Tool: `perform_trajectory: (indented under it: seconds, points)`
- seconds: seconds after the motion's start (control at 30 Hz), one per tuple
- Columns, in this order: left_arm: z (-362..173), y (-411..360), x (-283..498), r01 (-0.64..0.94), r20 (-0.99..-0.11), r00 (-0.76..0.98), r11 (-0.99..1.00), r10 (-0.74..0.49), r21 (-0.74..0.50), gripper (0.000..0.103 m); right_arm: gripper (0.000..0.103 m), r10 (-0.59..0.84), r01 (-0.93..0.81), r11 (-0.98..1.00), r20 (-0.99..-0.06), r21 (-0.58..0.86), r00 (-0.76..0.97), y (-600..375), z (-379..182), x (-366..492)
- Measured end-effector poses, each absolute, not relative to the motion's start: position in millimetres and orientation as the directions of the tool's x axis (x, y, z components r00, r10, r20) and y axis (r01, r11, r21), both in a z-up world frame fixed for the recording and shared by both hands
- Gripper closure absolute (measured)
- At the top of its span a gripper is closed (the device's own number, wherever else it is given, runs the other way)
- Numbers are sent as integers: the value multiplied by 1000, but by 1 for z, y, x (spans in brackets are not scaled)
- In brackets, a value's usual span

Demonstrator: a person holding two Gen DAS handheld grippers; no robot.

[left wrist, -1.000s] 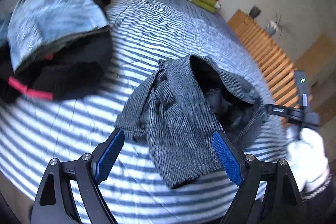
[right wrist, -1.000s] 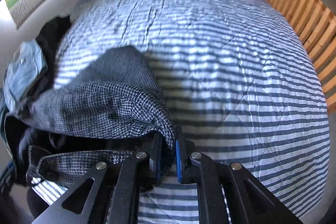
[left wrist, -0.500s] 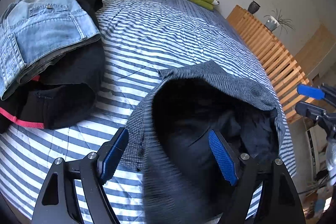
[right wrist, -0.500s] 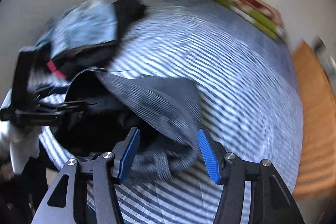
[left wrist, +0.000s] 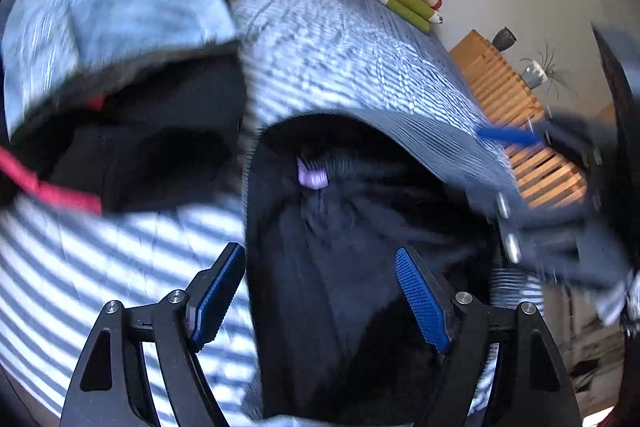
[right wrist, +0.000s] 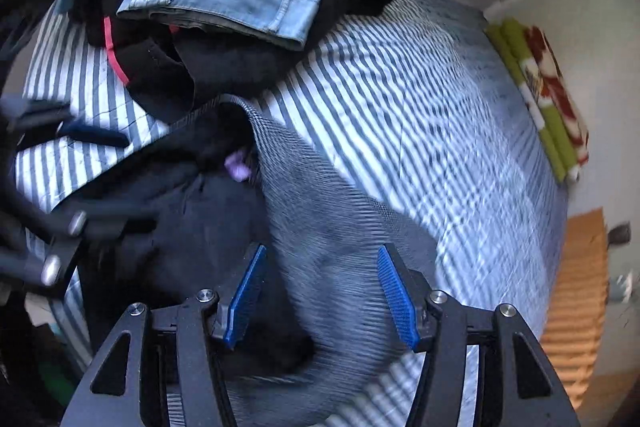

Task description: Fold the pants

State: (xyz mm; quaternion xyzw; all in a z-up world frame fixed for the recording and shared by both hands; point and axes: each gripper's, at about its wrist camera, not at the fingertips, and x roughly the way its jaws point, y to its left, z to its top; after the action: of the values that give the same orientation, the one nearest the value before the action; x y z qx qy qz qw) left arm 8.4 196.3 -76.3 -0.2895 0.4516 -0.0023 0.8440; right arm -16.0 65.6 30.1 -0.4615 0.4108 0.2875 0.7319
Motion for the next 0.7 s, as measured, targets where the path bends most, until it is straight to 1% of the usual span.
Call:
perform_trajectory:
  seconds: [0.07, 0.13, 0.27, 0.3, 0.43, 0.5, 0.53, 0.57, 0.6, 0.63, 0.67, 0.7]
  points:
    - [-85, 191, -1, -254, -764, 579, 828, -283, -499, 23, 48, 32, -802, 375, -858, -465, 512, 87, 27, -6]
    - [-93, 186, -13, -252, -770, 566, 827, -295, -502, 23, 47, 27, -819, 358, -872, -448, 488, 104, 22, 4]
    - [-96, 185, -30, -244, -768, 561, 824, -310, -511, 23, 36, 30, -882, 297, -920, -366, 392, 135, 3, 14]
    - [-96, 186, -33, -241, -772, 558, 831, -304, -501, 23, 34, 27, -891, 291, -928, -349, 372, 142, -5, 17]
    - [-98, 194, -38, -255, -784, 551, 837, -286, -484, 23, 34, -30, -894, 351, -957, -280, 288, 161, -41, 42]
    - [-103, 198, -41, -272, -790, 542, 830, -287, -487, 23, 34, -72, -877, 350, -943, -330, 326, 168, -58, 46]
    - [-104, 199, -42, -279, -793, 540, 828, -283, -485, 23, 38, -103, -861, 348, -928, -370, 357, 170, -67, 49]
    - [-103, 201, -44, -288, -796, 538, 826, -278, -484, 23, 60, -124, -850, 355, -921, -389, 369, 171, -72, 51]
    - [-104, 203, -47, -295, -797, 537, 824, -276, -484, 23, 75, -147, -837, 375, -917, -398, 371, 170, -76, 56]
    - [-104, 204, -49, -301, -799, 535, 822, -274, -483, 23, 97, -165, -818, 411, -916, -401, 366, 166, -77, 63]
    - [-104, 204, -52, -303, -800, 534, 822, -272, -482, 23, 98, -164, -802, 441, -915, -403, 370, 162, -73, 67]
    - [-103, 204, -56, -306, -803, 533, 824, -268, -477, 22, 98, -129, -785, 482, -918, -389, 376, 155, -63, 71]
